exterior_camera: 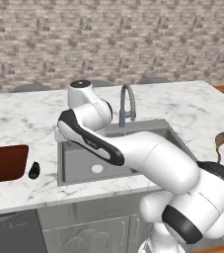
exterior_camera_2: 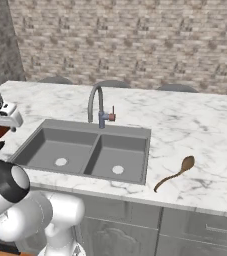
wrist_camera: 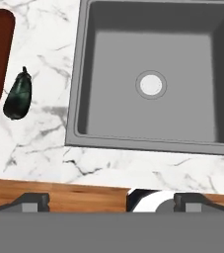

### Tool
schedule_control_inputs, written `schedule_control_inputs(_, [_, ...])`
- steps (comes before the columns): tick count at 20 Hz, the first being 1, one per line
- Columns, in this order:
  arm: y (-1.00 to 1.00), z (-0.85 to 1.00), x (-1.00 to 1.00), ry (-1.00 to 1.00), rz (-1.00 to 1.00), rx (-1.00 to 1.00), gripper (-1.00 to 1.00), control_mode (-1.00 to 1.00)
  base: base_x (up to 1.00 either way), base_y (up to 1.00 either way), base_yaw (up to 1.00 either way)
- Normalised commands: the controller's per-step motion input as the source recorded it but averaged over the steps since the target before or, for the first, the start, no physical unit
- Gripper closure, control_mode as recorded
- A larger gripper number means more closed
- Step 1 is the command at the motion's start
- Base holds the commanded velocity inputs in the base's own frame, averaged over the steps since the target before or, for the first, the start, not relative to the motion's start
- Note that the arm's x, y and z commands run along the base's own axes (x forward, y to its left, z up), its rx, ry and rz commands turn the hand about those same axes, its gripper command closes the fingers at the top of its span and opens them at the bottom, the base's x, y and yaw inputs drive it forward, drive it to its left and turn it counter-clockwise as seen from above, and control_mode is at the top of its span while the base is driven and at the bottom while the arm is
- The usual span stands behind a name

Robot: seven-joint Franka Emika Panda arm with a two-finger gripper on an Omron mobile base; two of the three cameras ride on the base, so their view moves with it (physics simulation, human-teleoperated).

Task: Pick up all produce items and place them in the sink. Turn on the sink faucet to wash them. Then turn the sink off and put them in the tray.

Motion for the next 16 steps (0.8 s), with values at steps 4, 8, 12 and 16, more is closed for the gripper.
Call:
schedule_control_inputs(4, [0.32, -0.16, 0.0, 0.04, 0.0, 0.0, -1.0, -1.0, 0.0, 0.0, 0.0])
schedule_control_inputs(8, [0.39, -0.23, 0.0, 0.04, 0.0, 0.0, -1.0, -1.0, 0.0, 0.0, 0.0])
schedule_control_inputs(12, [0.42, -0.26, 0.0, 0.03, 0.0, 0.0, -1.0, -1.0, 0.0, 0.0, 0.0])
schedule_control_inputs(16, [0.45, -0.23, 0.04, 0.04, 0.0, 0.0, -1.0, -1.0, 0.0, 0.0, 0.0])
